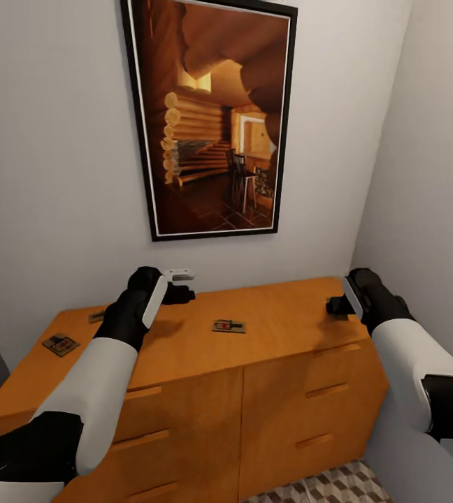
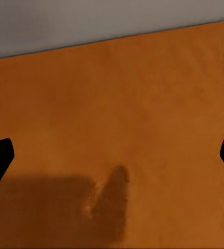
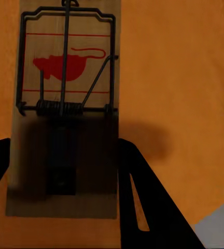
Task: Take the four mousetraps from the cabinet in the bathroom and place them on the bathroom floor. Make sure all four end up on the same floor surface, and ensure that at least two of them are either under or directly next to the same bathroom sink.
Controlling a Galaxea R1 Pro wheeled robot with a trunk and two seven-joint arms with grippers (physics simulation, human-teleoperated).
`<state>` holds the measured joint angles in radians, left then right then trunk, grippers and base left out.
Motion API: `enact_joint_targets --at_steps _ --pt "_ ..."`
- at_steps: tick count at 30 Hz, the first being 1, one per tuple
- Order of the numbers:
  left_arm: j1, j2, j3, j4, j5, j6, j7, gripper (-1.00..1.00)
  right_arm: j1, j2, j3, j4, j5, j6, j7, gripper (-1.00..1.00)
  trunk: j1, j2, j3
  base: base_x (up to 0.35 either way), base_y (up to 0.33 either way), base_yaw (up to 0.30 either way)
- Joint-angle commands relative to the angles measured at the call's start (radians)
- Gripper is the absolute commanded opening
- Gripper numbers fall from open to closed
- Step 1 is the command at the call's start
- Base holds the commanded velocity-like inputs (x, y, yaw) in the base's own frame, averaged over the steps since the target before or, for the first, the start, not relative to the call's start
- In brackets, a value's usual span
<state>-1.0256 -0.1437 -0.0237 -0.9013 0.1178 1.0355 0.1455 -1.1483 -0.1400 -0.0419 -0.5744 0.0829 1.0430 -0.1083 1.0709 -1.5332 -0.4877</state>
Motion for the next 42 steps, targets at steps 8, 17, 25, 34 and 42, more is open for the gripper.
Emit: enact_joint_targets --at_steps 8,17,25,34,42 --pt "-0.001 0.010 -0.001 -0.001 0.011 0.003 0.010 1.00 -0.001 -0.003 -0.020 -0.050 0.003 0.004 0.004 -1.00 0.000 -0.001 -0.001 0.000 0.000 -0.099" --pt "-0.001 0.012 -0.002 -0.002 0.008 0.003 0.011 1.00 -0.001 -0.001 -0.022 -0.122 0.003 0.004 0.004 -1.00 0.000 -0.001 -0.001 0.000 0.008 -0.011" --pt "-0.001 0.012 -0.002 -0.001 0.009 0.003 0.010 1.00 -0.001 -0.001 -0.023 -0.131 0.002 0.004 0.005 -1.00 0.000 -0.001 -0.001 0.000 0.157 -0.001" --pt "-0.001 0.017 -0.002 0.000 0.011 0.003 0.010 1.00 -0.001 -0.001 -0.029 -0.134 -0.008 0.004 0.005 -1.00 0.000 -0.001 -0.001 0.000 0.224 0.000" --pt "-0.001 0.054 -0.003 -0.003 0.012 0.003 0.006 1.00 -0.001 -0.001 -0.035 -0.134 -0.013 0.004 0.005 -1.00 0.000 -0.001 -0.001 0.003 0.302 0.000"
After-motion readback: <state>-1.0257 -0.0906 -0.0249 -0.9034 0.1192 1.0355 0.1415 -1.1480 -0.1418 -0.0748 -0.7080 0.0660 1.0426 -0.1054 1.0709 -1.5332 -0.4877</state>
